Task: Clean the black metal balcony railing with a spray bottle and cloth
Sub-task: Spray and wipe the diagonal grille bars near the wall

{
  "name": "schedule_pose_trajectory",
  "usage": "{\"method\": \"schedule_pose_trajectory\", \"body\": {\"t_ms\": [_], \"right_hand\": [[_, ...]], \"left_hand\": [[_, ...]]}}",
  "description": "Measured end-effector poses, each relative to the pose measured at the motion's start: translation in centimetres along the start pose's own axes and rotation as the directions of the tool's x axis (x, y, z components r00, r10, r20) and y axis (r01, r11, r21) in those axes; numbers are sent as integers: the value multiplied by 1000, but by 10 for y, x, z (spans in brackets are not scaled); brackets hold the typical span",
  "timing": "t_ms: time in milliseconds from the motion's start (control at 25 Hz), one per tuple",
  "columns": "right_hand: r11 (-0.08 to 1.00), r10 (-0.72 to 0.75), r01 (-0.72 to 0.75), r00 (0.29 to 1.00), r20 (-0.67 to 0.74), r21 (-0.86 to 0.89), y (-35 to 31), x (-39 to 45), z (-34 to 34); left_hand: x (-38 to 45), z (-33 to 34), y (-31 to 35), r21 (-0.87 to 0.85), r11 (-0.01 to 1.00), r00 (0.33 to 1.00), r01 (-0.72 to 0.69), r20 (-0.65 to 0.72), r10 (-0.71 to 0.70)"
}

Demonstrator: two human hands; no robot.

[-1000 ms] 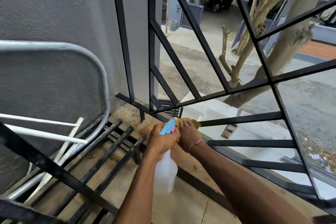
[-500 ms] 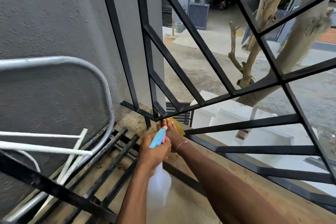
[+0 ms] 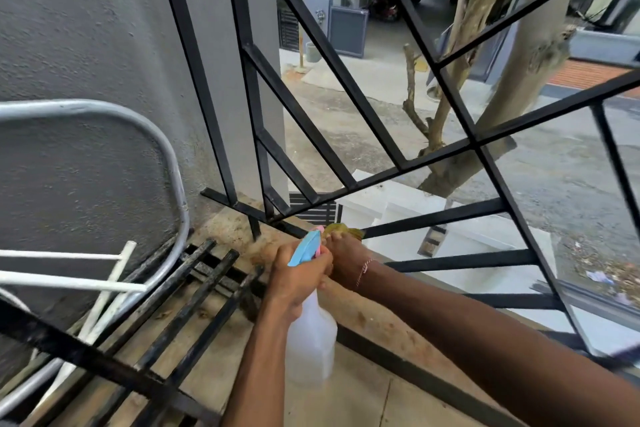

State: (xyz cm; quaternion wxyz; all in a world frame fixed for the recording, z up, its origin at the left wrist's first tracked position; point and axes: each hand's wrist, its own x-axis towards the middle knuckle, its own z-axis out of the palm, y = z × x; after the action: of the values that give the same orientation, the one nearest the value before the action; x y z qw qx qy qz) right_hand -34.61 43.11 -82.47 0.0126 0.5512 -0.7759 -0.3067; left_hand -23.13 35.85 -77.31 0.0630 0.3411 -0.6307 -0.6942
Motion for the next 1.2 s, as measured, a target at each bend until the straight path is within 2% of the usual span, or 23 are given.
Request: {"method": "schedule_pose_trajectory", "body": {"t_ms": [40,80,120,240,320,440,520,600,800,920,1080,1200], "right_hand": [[997,51,-52,998,35,48,3,-16,-9],[995,84,-86,996,-37,-56,8,-28,-13],[984,174,-173,984,28,-45,13,-45,-24],[940,341,-339,938,61,-29,26,-101,-56],[876,477,-462,871,114,-137,42,-134,-67],[793,599,-546,781,178,-270,52,-177,-90],[747,654,-596,739,162,-295,52,-186,-91],[713,697,-658,700,152,-241,47,-179,-83],[802,594,-593,805,-8,-76,31,-150,-36],[837,544,-546,835,-85,-4,13,-116,-14],[913,407,-399,903,-136,80,-7,-56,3],[954,259,-224,950,-175,200,-23,-20,24]], "left_hand": [[-1,2,0,15,1000,1000,2,17,-2],[-3,3,1,18,1000,1000,8,29,-9],[-2,4,1,22,1000,998,14,53,-15],[-10,13,5,62,998,986,-15,165,5],[-13,21,4,111,994,977,-8,212,-16],[-9,34,-3,143,989,974,-27,227,-6],[-8,41,-4,150,988,967,-21,253,-18],[-4,44,-6,147,989,964,-21,264,-18],[2,38,-13,171,985,970,5,237,-46],[7,28,-20,167,985,978,36,197,-69],[17,11,-25,121,990,991,69,105,-82],[22,-2,-29,97,993,996,72,45,-76]]}}
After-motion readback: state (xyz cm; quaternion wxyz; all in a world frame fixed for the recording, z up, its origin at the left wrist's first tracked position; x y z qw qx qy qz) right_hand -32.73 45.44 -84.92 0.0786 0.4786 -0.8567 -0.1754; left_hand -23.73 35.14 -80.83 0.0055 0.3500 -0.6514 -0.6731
